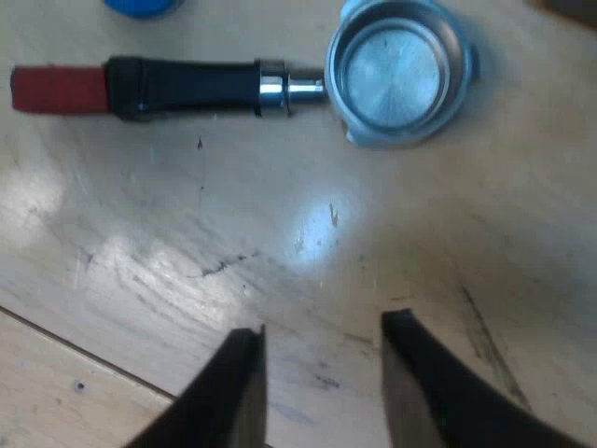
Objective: Put the handle in the coffee machine
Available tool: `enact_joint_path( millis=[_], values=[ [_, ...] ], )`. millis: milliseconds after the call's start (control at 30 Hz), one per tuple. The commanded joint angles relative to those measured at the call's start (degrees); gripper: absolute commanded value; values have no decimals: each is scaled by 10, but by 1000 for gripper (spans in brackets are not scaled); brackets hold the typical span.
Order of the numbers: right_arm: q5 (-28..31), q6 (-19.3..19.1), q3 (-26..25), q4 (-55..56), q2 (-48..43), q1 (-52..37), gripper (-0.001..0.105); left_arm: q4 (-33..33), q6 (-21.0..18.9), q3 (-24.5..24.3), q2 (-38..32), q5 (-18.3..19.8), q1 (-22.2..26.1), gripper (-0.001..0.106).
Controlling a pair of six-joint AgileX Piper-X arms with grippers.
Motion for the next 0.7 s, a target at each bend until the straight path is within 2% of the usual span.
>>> enact_joint_path(
  millis=[33, 67, 100, 233, 433, 467, 500, 567, 700],
  values=[
    [3, -40, -14, 7, -3, 1, 77, 9, -5, -2, -6, -2, 2, 61],
    [9, -49, -17, 7, -3, 1, 85, 21, -5, -2, -16, -2, 2, 61],
    [9, -51, -17, 7, -3, 1, 85, 43, -10, -2, -45, -2, 2, 61],
    [14, -51, -17, 7, 0, 1, 85, 55, -10, -2, -81, -2, 2, 61],
    [33, -65, -17, -4, 21, -2, 85, 60, -10, -2, -102, -2, 2, 63],
    [33, -70, -17, -9, 30, -5, 85, 60, -10, -2, -102, -2, 2, 64],
    [30, -73, -17, -13, 41, -9, 85, 58, -10, 0, -102, -2, 2, 73],
    [30, -77, -17, -16, 57, -21, 85, 59, -10, 0, -102, -2, 2, 81],
    [-14, -81, -17, -32, 90, -62, 85, 59, -10, 0, -102, -2, 2, 84]
  ],
)
